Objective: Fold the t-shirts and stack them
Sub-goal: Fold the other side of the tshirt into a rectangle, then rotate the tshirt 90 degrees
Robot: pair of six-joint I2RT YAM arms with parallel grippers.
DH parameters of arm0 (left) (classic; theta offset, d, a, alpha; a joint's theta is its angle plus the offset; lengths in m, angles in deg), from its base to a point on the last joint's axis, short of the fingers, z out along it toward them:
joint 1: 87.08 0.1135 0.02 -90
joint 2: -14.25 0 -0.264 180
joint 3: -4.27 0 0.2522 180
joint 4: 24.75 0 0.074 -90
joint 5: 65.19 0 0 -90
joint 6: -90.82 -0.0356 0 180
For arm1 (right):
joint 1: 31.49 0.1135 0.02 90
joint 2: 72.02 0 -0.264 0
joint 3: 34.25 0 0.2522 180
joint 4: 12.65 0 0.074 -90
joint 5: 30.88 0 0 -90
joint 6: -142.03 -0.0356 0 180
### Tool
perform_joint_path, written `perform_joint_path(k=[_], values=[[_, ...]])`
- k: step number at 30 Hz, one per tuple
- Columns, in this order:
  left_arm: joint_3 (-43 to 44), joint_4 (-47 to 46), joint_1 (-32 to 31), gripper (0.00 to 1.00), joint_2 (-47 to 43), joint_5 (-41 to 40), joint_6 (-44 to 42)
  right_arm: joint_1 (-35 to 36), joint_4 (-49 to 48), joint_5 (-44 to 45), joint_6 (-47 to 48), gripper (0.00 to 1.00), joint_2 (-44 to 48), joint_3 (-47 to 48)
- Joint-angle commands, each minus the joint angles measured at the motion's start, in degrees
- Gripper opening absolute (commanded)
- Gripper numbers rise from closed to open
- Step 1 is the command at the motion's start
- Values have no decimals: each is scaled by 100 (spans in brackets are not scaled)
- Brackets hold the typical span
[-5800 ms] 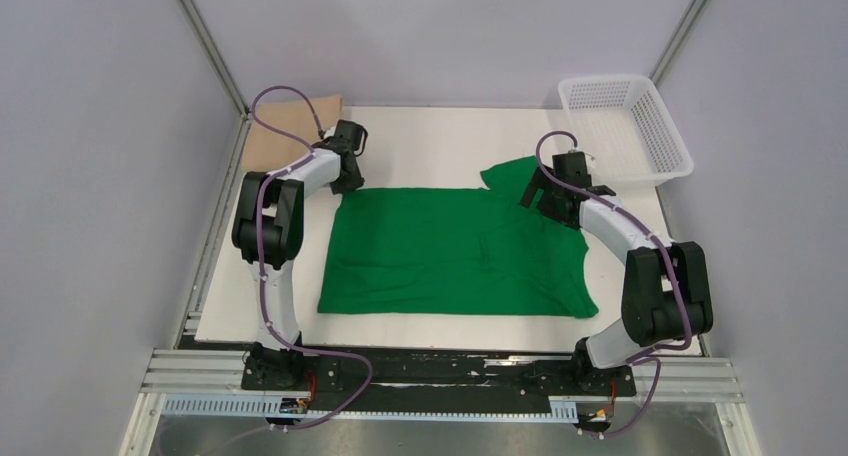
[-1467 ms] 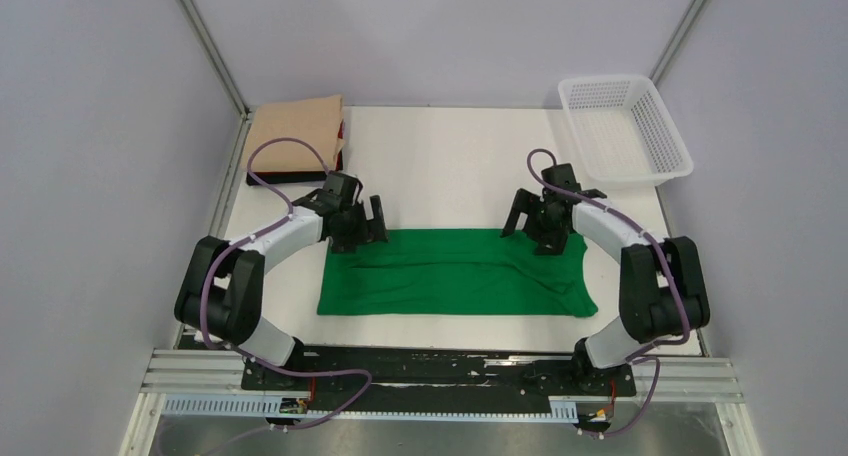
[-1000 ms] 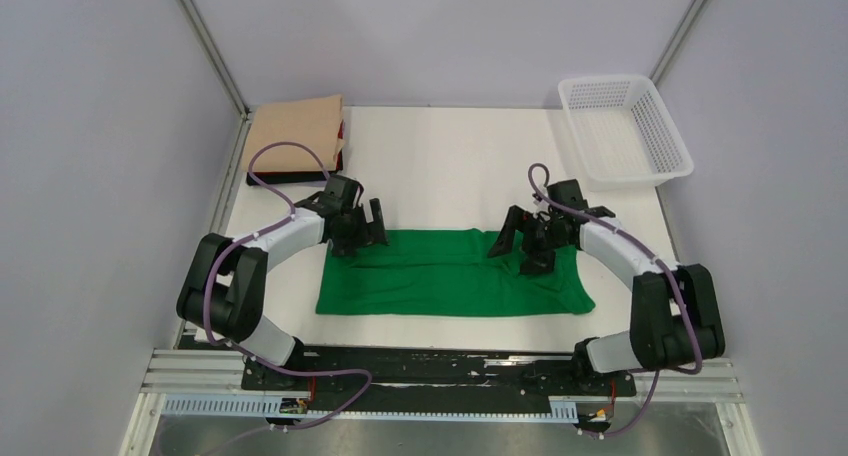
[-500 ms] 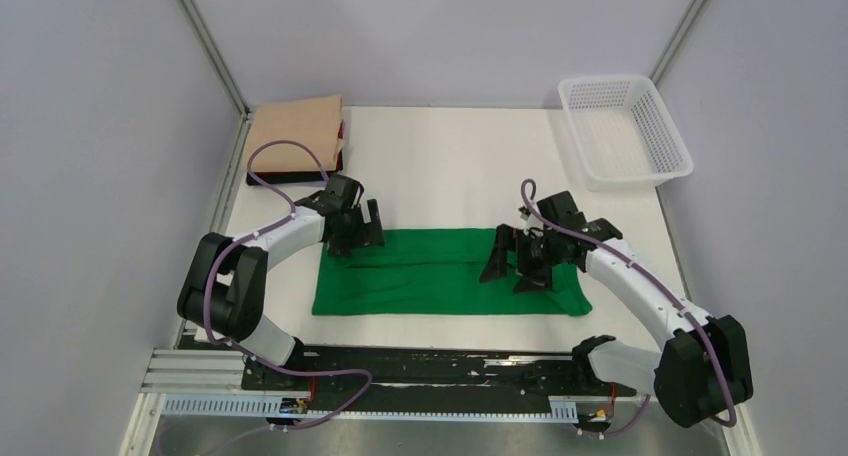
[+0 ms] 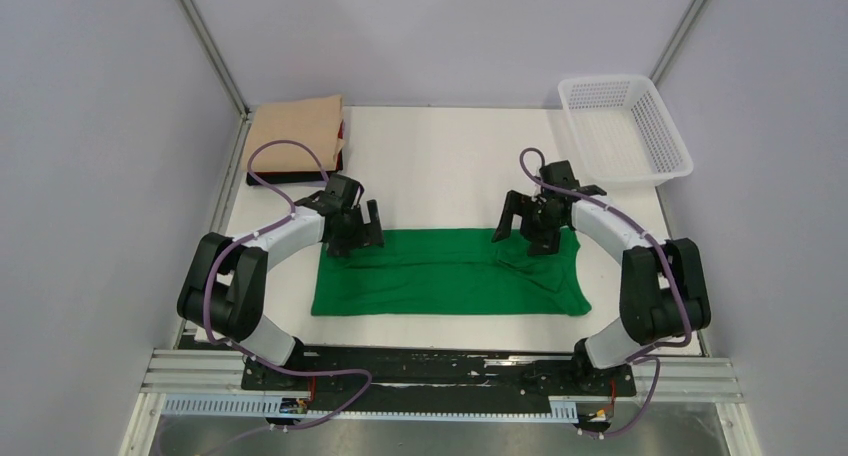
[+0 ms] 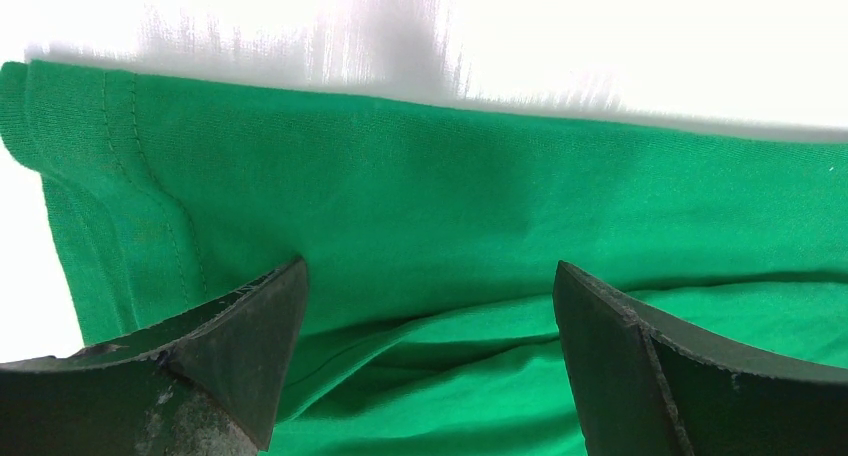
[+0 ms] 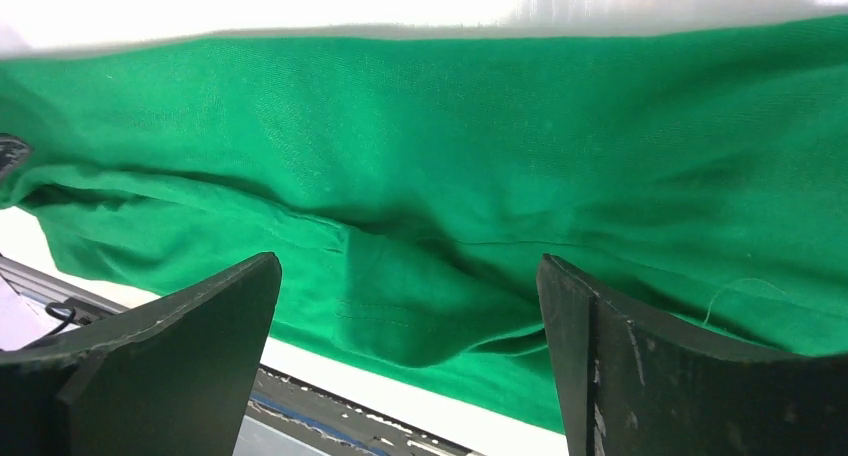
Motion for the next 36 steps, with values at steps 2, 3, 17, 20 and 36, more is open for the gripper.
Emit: perform_joint_path(k=[2, 3, 17, 20, 36], values=[[101, 170, 3, 100, -184, -379, -58, 15, -219, -210, 181, 100, -44, -129], [89, 185, 3, 100, -195, -400, -60, 19, -151, -227, 159, 100, 44, -239], [294, 427, 3, 100, -328, -619, -244, 2462, 1617, -1620, -224, 100, 1829, -776], [358, 508, 7, 100, -367, -617, -268, 2295, 1606, -1022, -257, 100, 1988, -489], [-337, 383, -71, 100, -1245, 382, -352, 189, -504, -1, -1623, 100, 1178, -1597]])
